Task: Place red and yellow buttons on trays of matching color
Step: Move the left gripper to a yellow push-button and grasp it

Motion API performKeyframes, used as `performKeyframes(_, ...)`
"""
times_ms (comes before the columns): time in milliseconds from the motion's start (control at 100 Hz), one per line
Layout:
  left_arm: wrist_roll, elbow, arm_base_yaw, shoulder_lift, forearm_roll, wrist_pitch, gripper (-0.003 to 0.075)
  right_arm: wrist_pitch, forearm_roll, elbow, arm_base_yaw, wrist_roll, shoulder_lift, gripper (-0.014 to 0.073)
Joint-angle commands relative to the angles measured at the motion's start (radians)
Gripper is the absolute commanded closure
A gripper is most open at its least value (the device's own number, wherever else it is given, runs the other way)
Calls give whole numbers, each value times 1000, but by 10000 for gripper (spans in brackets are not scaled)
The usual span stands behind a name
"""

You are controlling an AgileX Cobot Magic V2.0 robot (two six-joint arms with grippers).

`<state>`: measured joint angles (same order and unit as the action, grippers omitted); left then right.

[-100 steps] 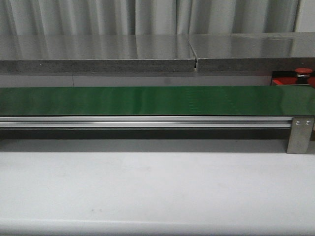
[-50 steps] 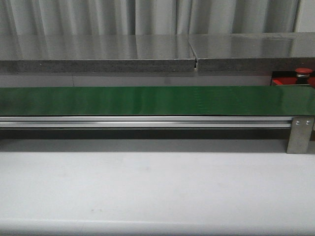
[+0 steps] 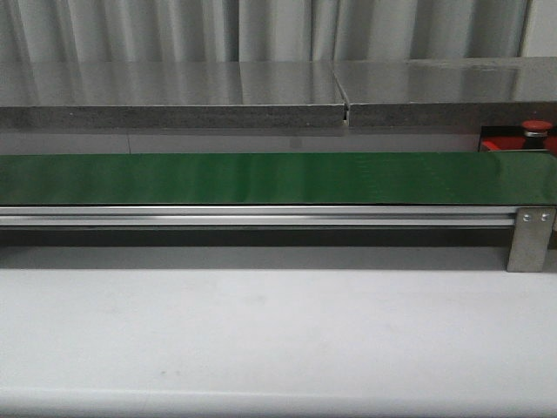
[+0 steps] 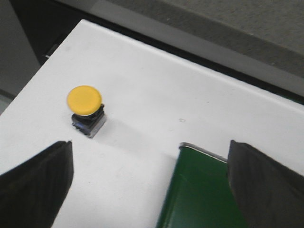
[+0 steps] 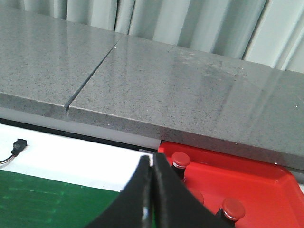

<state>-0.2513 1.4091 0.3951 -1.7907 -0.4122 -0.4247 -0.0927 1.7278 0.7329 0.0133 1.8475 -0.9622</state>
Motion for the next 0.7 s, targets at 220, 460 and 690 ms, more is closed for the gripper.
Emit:
performKeyframes(220, 3, 174, 38, -139, -17, 54, 80, 13, -5, 37, -3, 7, 18, 662)
performKeyframes(460, 3, 307, 38, -285, -17, 53, 80, 13, -5, 37, -3, 7, 18, 662)
performKeyframes(690, 3, 404, 38, -392, -20, 62, 80, 13, -5, 37, -3, 7, 18, 662)
